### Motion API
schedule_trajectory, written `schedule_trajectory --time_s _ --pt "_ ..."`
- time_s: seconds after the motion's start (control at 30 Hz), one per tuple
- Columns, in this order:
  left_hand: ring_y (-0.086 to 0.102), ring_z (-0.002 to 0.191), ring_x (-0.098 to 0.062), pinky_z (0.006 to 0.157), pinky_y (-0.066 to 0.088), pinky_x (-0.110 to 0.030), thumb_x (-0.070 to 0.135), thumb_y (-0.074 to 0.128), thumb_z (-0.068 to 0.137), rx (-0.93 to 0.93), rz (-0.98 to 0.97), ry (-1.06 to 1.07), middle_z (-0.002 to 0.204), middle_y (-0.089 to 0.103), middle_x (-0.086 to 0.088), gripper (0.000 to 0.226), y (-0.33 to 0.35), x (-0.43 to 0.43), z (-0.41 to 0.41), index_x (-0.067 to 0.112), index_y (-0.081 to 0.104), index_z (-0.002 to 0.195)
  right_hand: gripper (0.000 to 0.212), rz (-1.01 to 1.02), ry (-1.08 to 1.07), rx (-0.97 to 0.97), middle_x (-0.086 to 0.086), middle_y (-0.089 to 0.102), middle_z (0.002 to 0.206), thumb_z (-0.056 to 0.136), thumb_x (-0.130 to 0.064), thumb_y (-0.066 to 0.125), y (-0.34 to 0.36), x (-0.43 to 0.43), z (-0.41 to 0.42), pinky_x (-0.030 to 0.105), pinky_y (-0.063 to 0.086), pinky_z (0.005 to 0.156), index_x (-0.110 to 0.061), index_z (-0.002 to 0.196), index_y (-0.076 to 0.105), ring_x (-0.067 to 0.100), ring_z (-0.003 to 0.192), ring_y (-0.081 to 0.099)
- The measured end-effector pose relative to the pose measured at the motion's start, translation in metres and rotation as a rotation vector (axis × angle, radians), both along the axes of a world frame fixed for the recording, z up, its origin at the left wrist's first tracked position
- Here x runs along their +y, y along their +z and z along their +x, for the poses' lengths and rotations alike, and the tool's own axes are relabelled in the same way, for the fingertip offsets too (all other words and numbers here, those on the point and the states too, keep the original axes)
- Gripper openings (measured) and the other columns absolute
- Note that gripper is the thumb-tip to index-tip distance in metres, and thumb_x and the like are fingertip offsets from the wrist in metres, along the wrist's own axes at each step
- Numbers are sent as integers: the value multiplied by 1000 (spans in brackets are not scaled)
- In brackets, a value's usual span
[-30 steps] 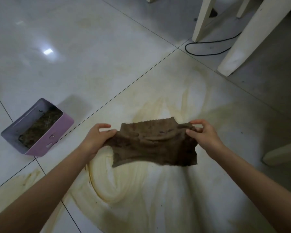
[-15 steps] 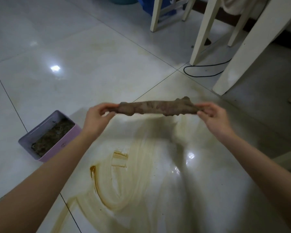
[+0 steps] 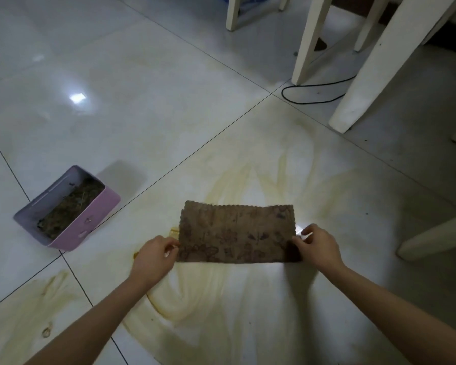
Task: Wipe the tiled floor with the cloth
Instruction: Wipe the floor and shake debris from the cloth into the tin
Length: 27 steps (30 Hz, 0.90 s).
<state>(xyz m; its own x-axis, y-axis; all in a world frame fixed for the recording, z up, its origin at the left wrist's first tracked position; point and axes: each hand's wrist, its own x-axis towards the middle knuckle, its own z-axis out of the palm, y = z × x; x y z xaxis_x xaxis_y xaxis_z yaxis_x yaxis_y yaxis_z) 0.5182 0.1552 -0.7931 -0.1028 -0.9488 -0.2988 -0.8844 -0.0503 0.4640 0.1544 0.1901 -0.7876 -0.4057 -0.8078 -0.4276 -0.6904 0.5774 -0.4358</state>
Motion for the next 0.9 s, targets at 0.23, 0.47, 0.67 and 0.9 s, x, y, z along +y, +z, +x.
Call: schedule_trajectory --time_s 0.23,0.47,0.67,0.9 --pt "52 107 -20 87 46 -30 25 44 99 -120 -44 -287 119 50 -2 39 -1 -4 -33 23 53 137 33 151 -166 -88 4 54 82 84 -26 71 -9 -29 40 26 39 51 -4 100 51 22 75 56" --pt "50 108 -16 86 40 -22 17 38 101 -15 87 -283 118 48 1 41 -11 -17 -32 23 50 139 24 -49 106 -239 -3 63 80 81 -16 66 41 -60 90 23 42 68 -16 106 67 20 82 61" --pt "65 96 -27 87 50 -37 0 42 90 282 137 295 100 68 -4 35 3 -34 -2 21 65 104 45 -65 301 -435 1 69 103 88 -38 64 38 -70 198 28 48 91 -18 128 59 19 102 62" --pt "62 96 -25 87 49 -37 4 41 94 148 89 379 104 65 -3 31 9 -33 25 19 62 112 89 -92 913 175 10 -14 161 84 -75 39 -16 -54 200 64 0 113 -33 154 2 35 146 -15"
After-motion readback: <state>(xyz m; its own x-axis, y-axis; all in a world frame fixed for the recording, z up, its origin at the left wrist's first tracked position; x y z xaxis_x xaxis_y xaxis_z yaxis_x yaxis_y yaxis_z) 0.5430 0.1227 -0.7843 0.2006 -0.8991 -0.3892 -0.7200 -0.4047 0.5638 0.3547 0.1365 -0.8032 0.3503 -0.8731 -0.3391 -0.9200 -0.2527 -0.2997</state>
